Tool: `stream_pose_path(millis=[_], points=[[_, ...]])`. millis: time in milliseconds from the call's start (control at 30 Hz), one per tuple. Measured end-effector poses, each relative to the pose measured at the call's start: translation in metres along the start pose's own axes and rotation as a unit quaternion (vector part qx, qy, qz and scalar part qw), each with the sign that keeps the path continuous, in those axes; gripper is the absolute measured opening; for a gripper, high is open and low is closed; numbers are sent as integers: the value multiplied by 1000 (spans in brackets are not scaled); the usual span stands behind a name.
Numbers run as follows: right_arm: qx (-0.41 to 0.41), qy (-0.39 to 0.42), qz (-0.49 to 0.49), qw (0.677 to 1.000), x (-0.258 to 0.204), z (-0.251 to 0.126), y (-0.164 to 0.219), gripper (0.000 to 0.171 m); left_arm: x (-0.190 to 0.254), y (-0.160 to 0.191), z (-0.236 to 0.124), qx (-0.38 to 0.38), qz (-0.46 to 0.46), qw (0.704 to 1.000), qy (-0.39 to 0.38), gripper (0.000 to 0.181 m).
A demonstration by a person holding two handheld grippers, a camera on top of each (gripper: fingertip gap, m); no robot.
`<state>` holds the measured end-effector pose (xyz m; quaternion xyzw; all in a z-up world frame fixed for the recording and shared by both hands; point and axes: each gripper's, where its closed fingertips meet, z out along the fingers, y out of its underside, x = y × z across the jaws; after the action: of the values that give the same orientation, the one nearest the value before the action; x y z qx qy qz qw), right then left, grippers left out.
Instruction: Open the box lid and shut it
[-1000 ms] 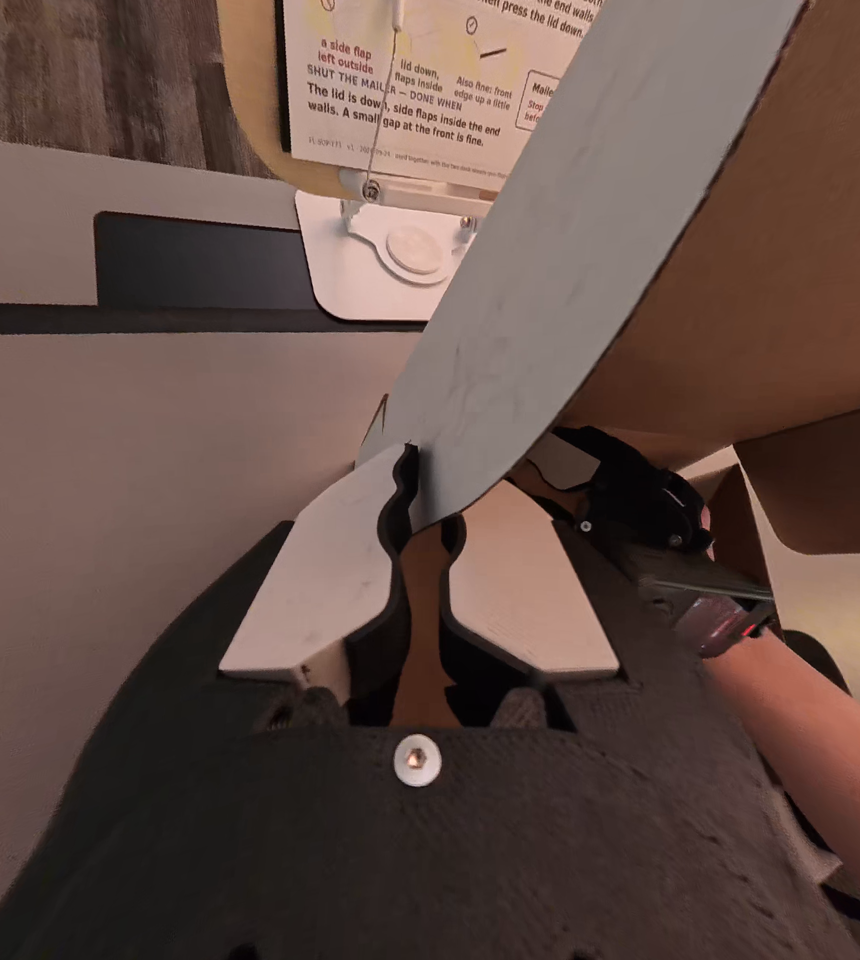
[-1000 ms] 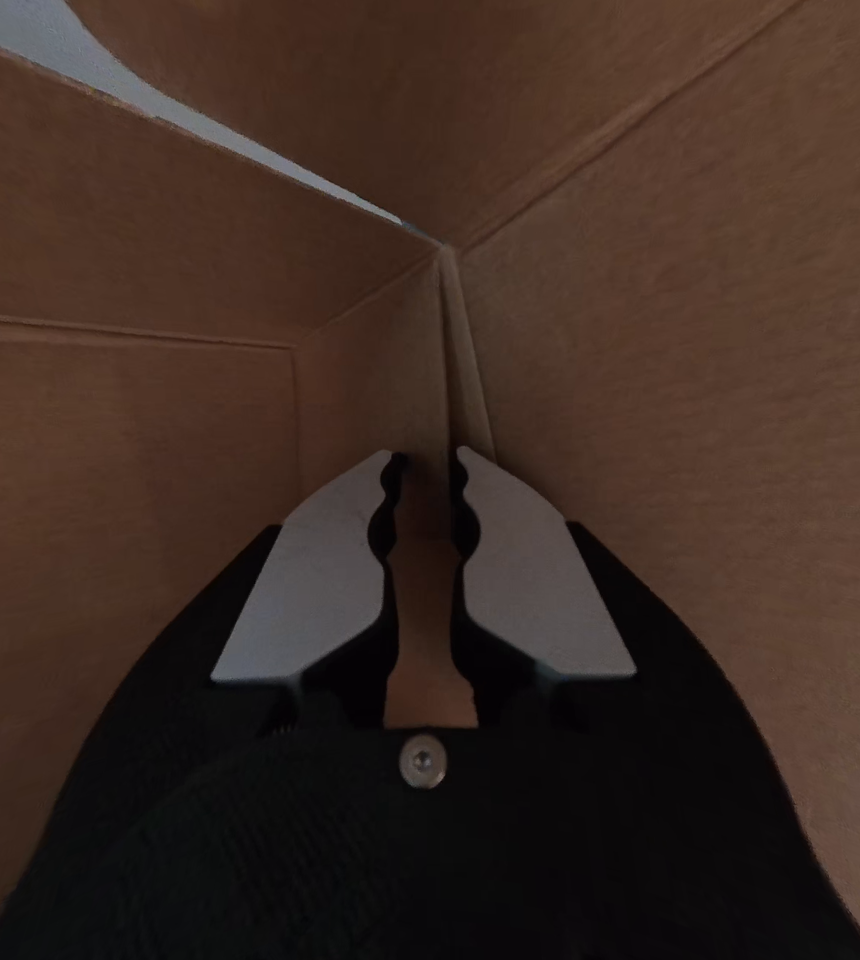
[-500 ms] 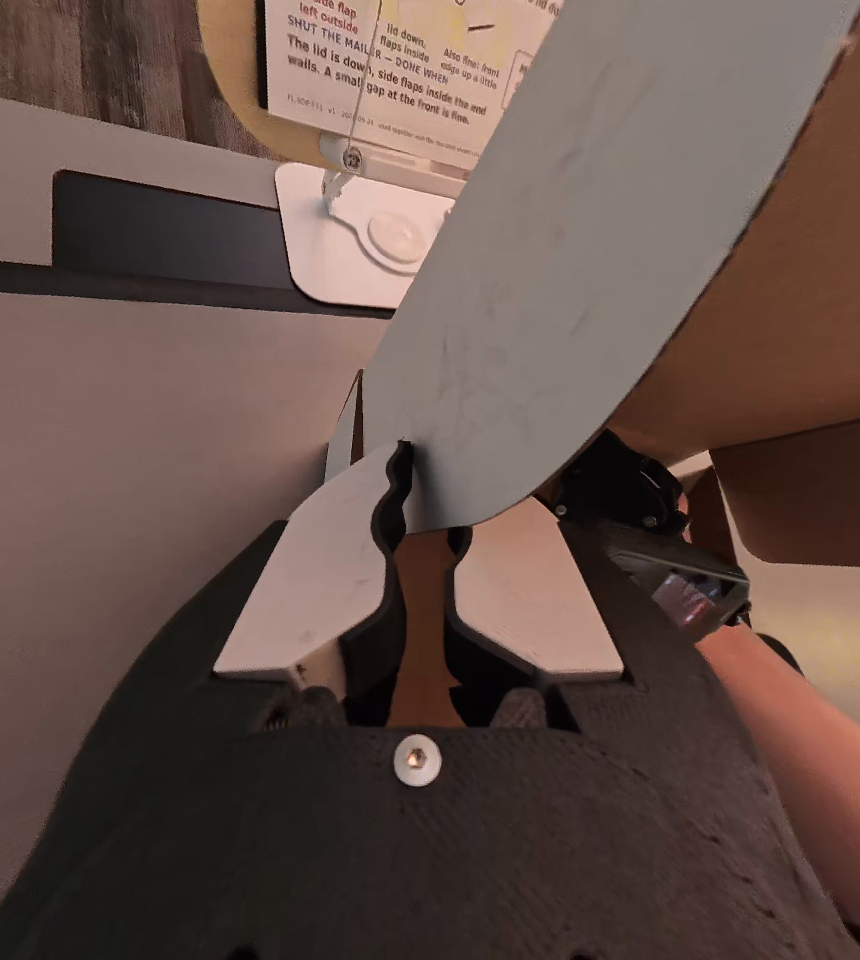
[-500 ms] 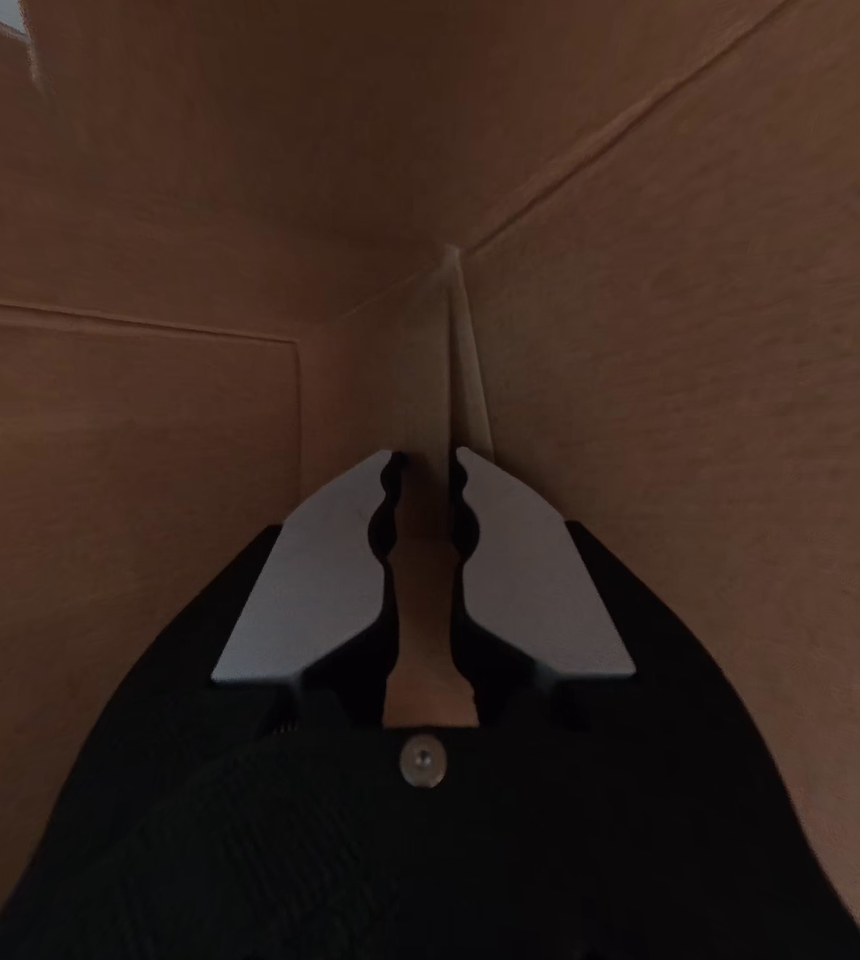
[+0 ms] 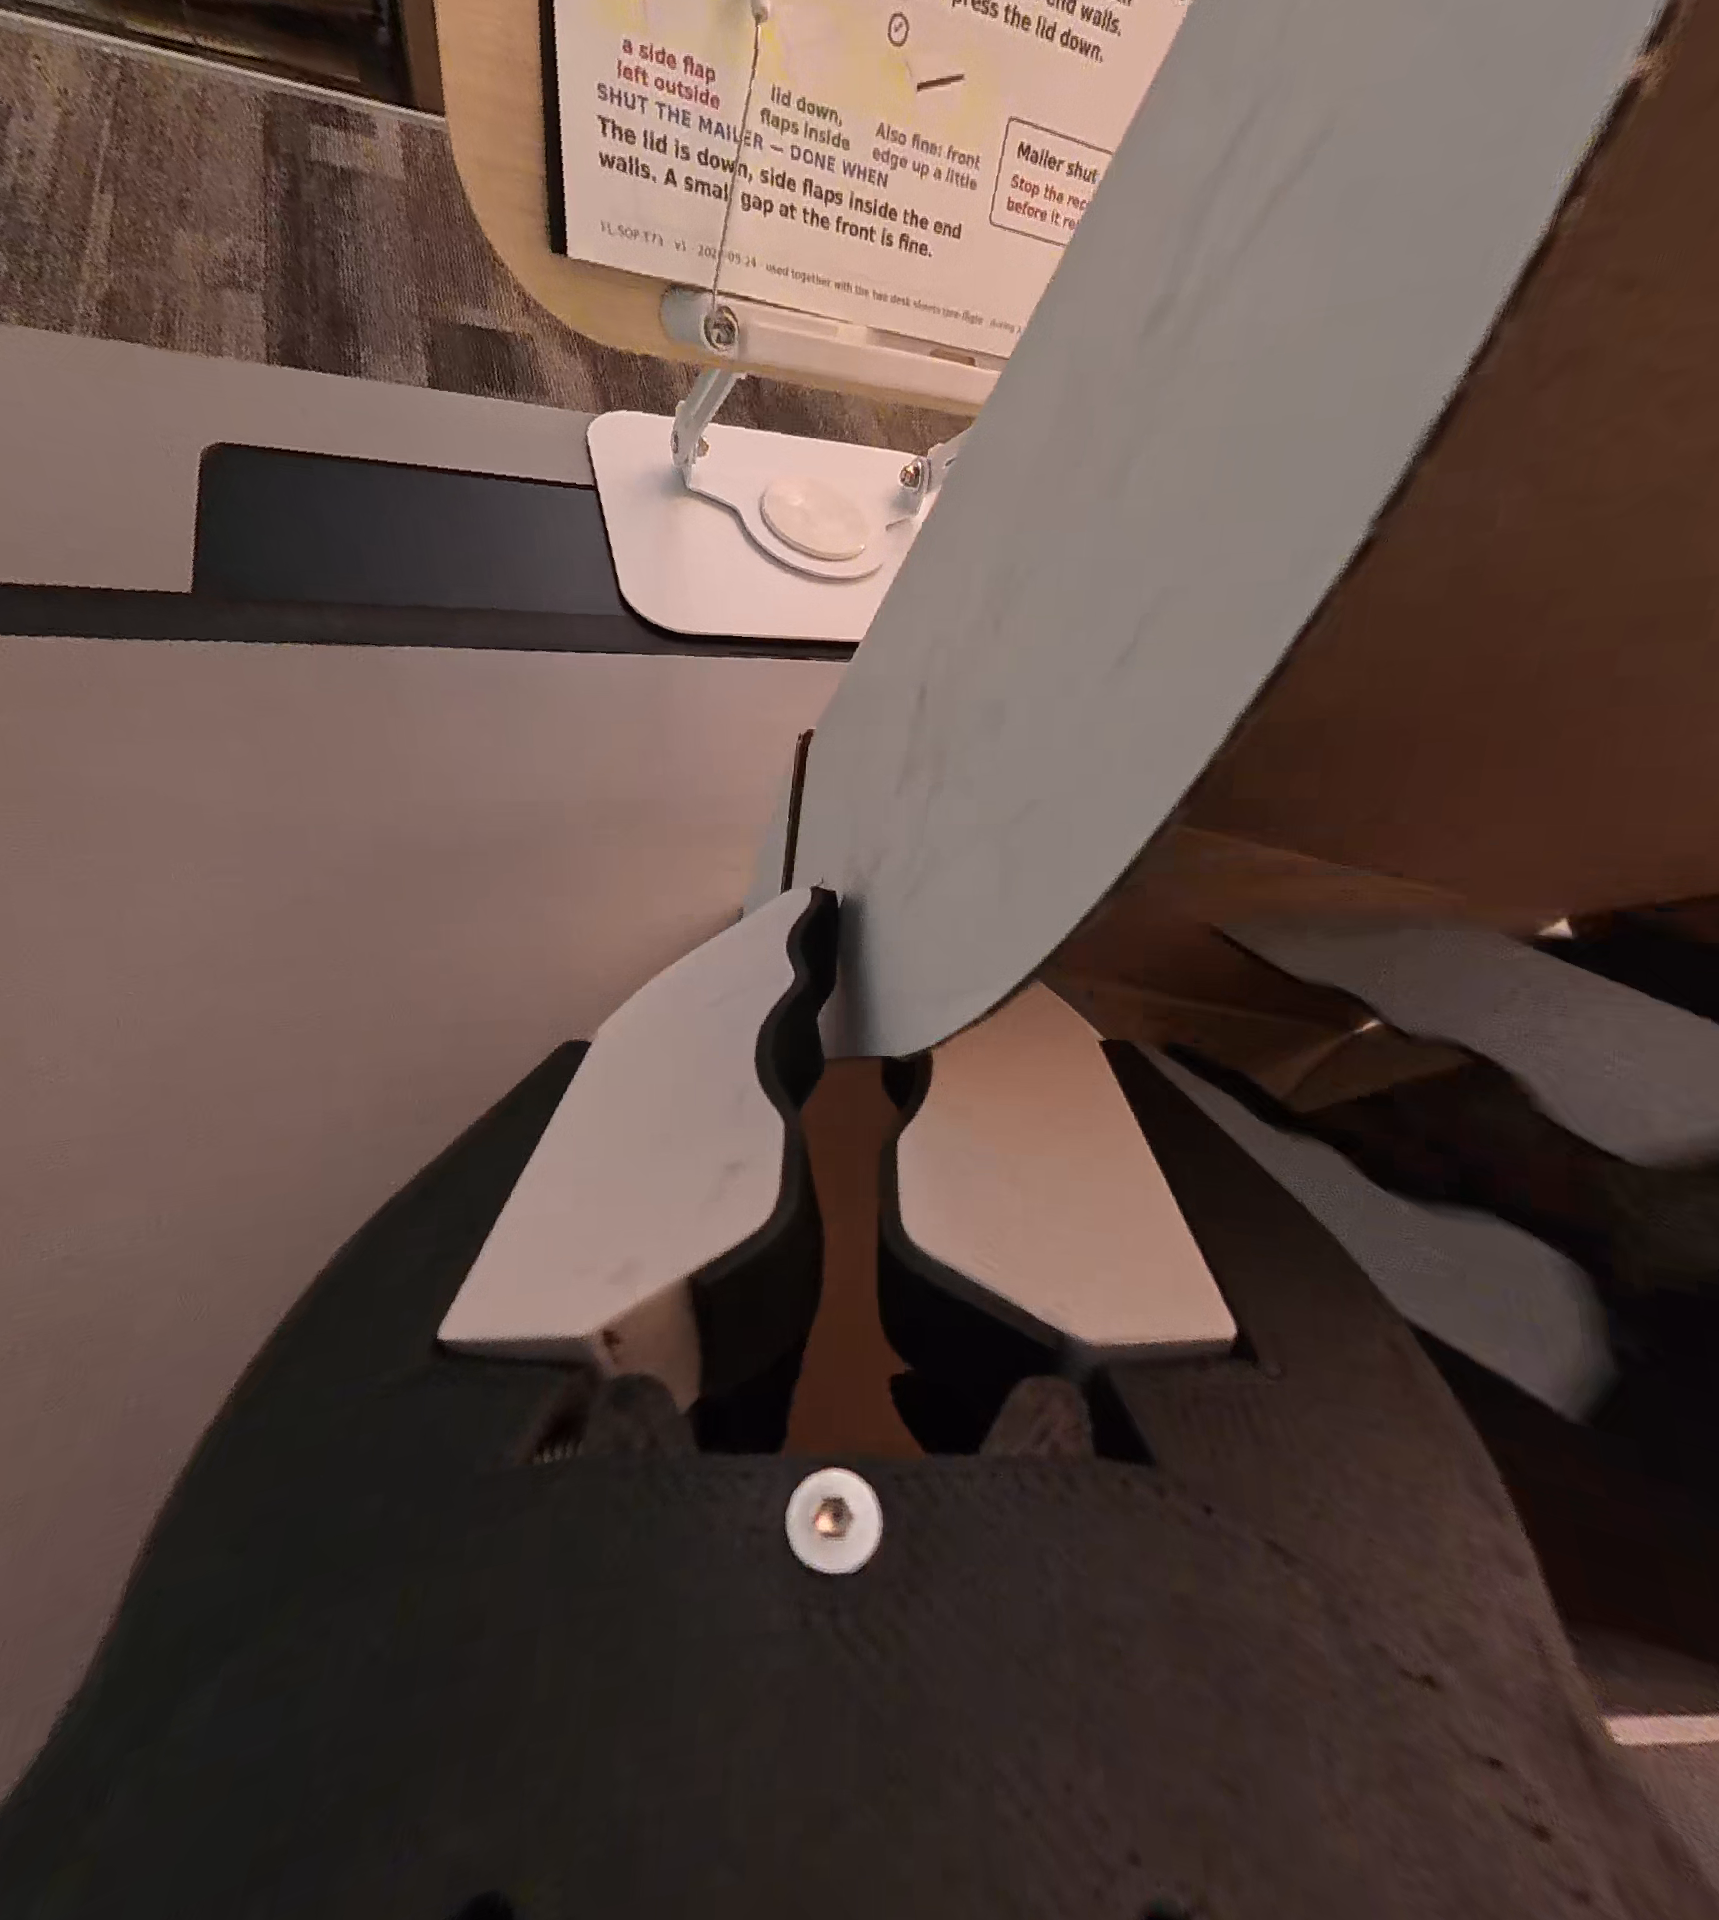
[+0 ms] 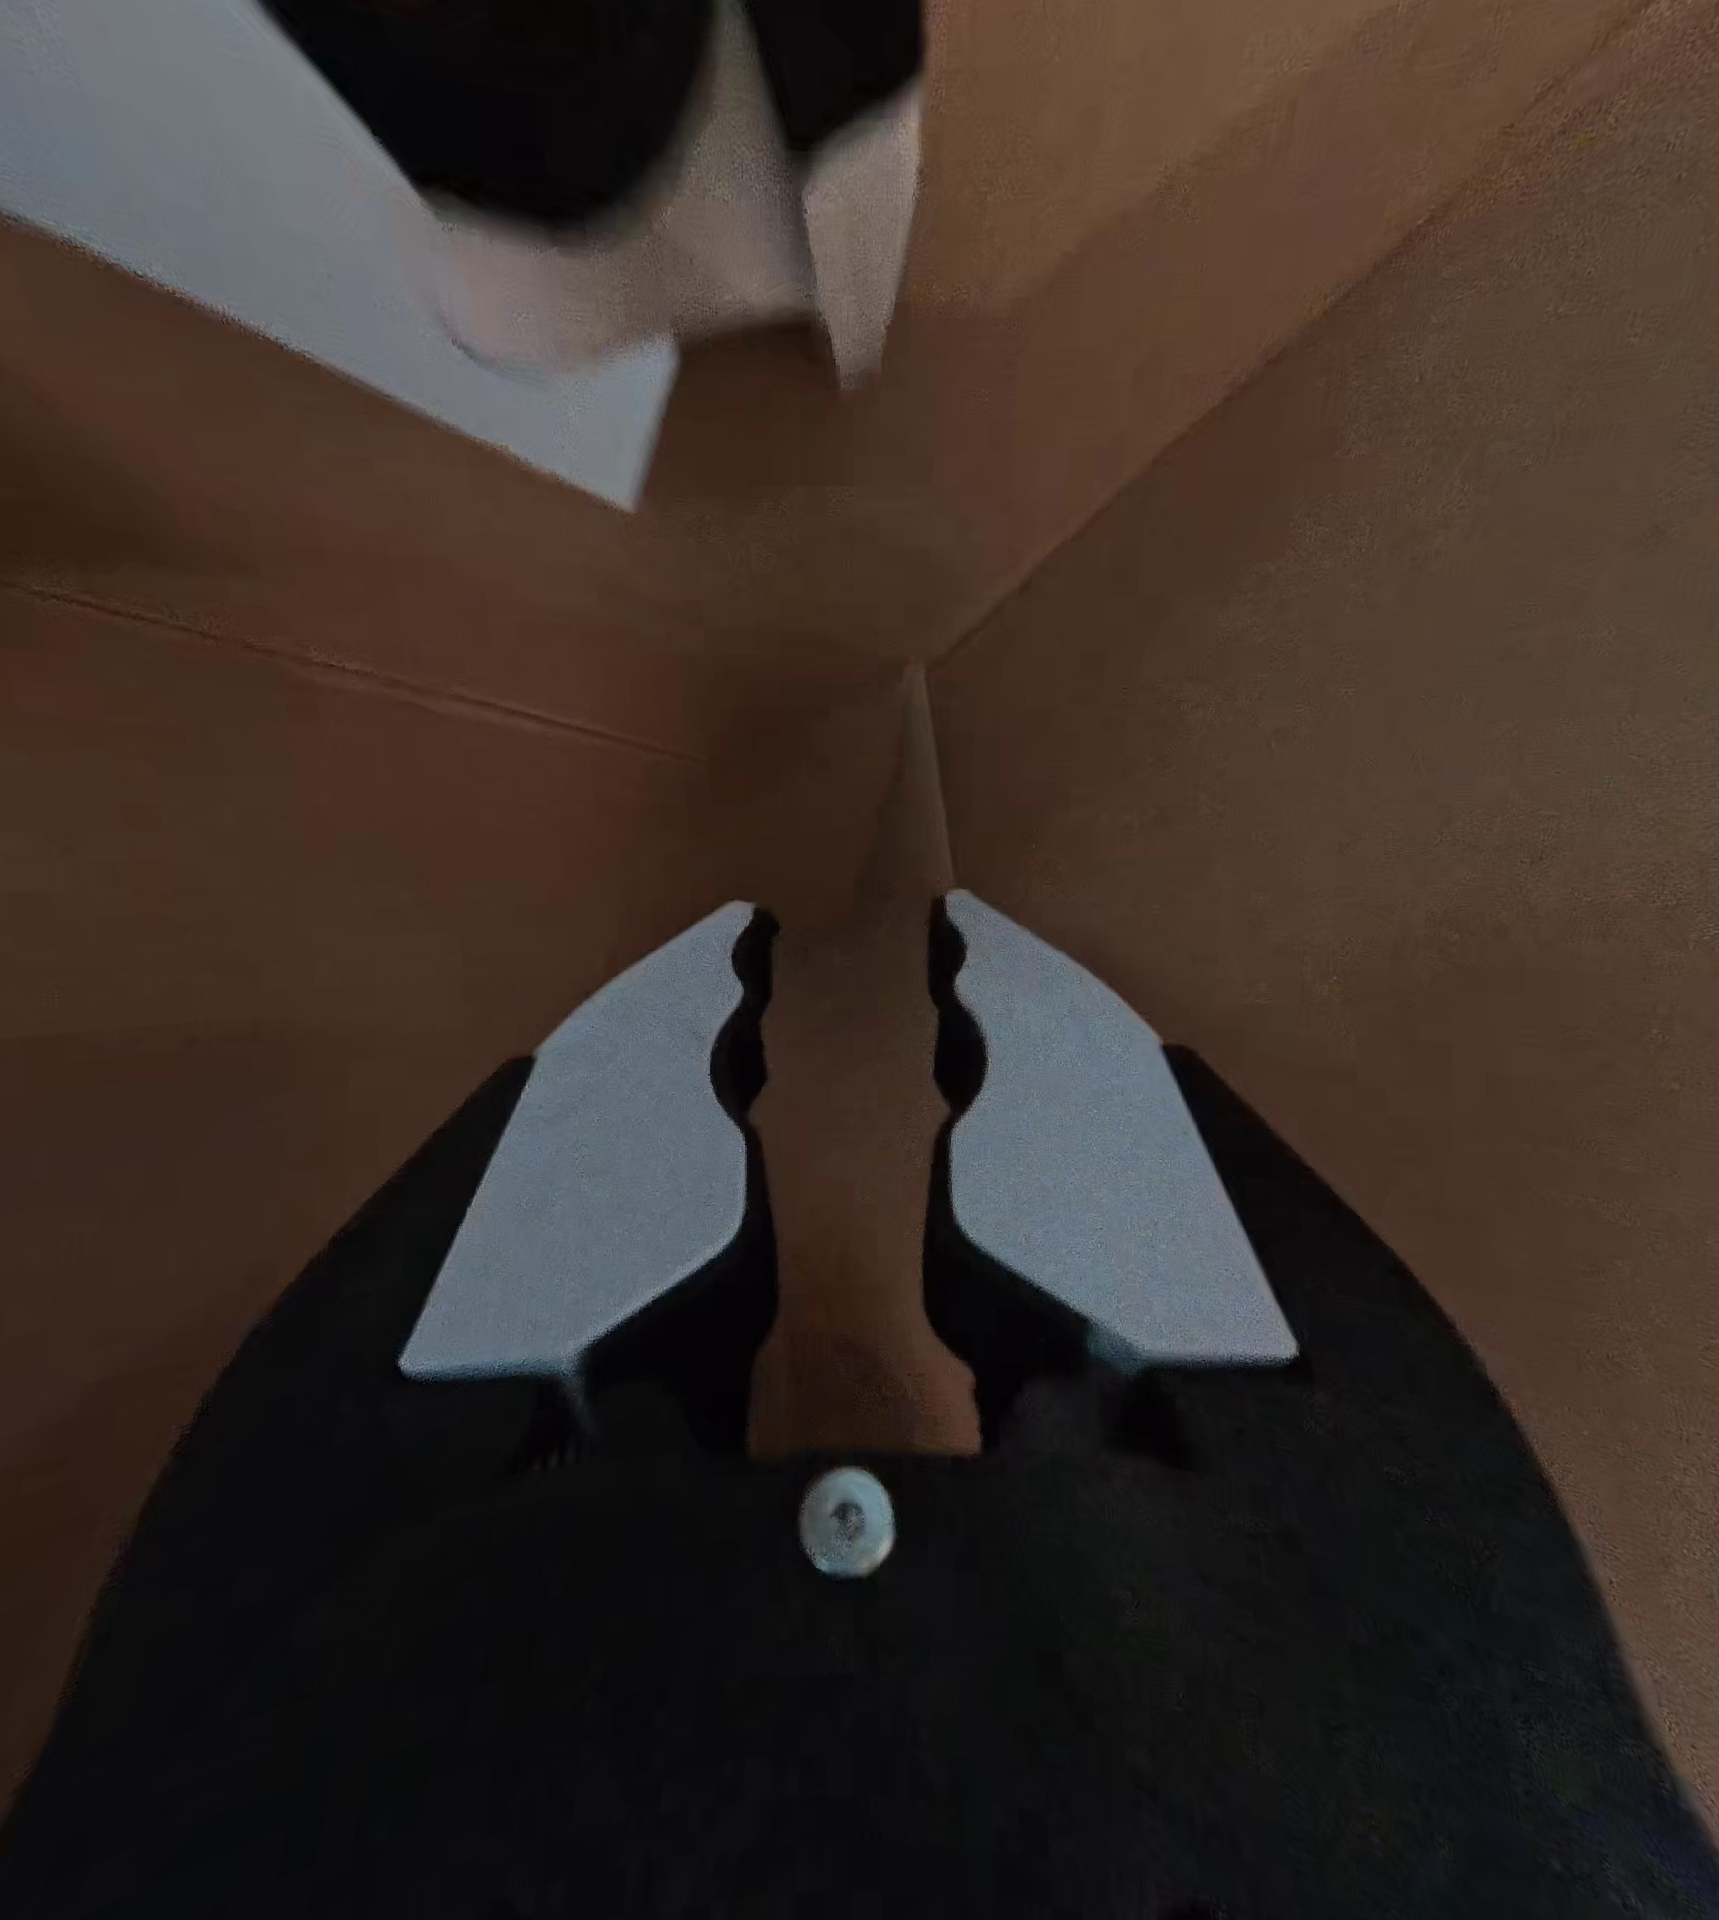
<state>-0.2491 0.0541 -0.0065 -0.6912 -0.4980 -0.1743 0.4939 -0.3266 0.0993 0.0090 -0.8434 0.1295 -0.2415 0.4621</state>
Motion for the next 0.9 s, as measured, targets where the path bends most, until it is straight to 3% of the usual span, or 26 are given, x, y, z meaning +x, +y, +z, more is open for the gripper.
stream_pose_path(millis=[100, 233, 333, 467, 567, 700, 767, 900], points=[[98, -17, 73, 992, -3, -93, -22, 29, 1, 5, -1, -4, 2, 1000, 7, 7], [254, 31, 135, 957, 43, -224, -26, 29, -3, 11, -1, -8, 5, 1000, 10, 6], [269, 44, 112, 956, 77, -274, 3, 28, -5, 16, -2, -19, 18, 1000, 14, 6], [217, -49, -75, 972, 76, -278, 46, 33, -5, 19, -2, -39, 37, 998, 33, 8], [160, -28, -139, 977, 92, -272, 62, 32, -5, 18, -2, -41, 33, 998, 39, 9], [88, -2, 29, 996, 107, -262, 71, 52, -4, 19, 0, -32, 31, 998, 34, 9], [76, -6, 121, 990, 95, -258, 86, 68, -3, 19, 1, -29, 36, 999, 28, 9], [78, 23, 248, 965, 63, -231, 133, 72, -3, 19, 2, -28, 44, 998, 28, 9]])
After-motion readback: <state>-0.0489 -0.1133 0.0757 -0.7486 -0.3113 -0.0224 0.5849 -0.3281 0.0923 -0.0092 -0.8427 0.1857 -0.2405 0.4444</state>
